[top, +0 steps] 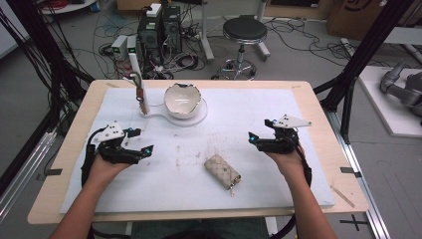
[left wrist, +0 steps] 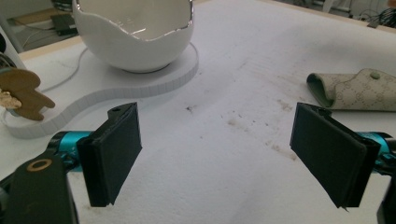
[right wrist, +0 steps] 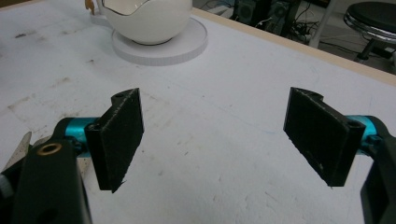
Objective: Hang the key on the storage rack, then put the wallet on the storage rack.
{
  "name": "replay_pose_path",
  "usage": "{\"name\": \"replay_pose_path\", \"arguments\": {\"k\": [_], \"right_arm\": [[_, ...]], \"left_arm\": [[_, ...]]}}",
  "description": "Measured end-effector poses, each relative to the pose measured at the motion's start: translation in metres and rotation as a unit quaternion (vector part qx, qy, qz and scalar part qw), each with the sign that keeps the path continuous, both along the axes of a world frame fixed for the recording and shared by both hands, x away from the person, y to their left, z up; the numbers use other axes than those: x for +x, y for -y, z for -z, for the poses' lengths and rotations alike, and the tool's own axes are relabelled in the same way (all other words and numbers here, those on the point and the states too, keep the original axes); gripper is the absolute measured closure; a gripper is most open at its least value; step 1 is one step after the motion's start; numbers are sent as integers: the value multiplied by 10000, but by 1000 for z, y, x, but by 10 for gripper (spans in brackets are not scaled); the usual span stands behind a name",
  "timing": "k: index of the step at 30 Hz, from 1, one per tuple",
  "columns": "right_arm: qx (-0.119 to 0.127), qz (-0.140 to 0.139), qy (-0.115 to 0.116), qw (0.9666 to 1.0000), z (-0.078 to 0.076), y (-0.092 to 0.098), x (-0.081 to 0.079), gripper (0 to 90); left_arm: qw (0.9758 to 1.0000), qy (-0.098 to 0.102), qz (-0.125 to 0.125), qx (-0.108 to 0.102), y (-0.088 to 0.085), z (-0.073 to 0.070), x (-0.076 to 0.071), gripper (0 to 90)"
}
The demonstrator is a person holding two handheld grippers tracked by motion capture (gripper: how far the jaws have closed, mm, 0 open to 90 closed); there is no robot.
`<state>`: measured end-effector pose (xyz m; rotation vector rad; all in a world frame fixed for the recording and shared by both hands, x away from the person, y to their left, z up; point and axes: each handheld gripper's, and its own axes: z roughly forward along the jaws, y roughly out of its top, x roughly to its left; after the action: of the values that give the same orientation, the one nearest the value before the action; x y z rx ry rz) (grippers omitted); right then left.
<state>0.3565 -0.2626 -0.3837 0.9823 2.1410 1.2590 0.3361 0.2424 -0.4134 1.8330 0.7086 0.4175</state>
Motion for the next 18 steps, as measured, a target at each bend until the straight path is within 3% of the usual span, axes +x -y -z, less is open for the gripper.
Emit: {"name": "replay_pose_path", "arguments": {"k": [5, 18], "right_arm": [[-8, 18, -35, 10000, 2, 2, 0, 199], [15, -34, -163, 9999, 5, 3, -2, 197]], "left_arm": [[9998, 15, -61, -179, -7, 2, 0, 163], [10000, -11, -38, -81, -4, 5, 1, 163]]}}
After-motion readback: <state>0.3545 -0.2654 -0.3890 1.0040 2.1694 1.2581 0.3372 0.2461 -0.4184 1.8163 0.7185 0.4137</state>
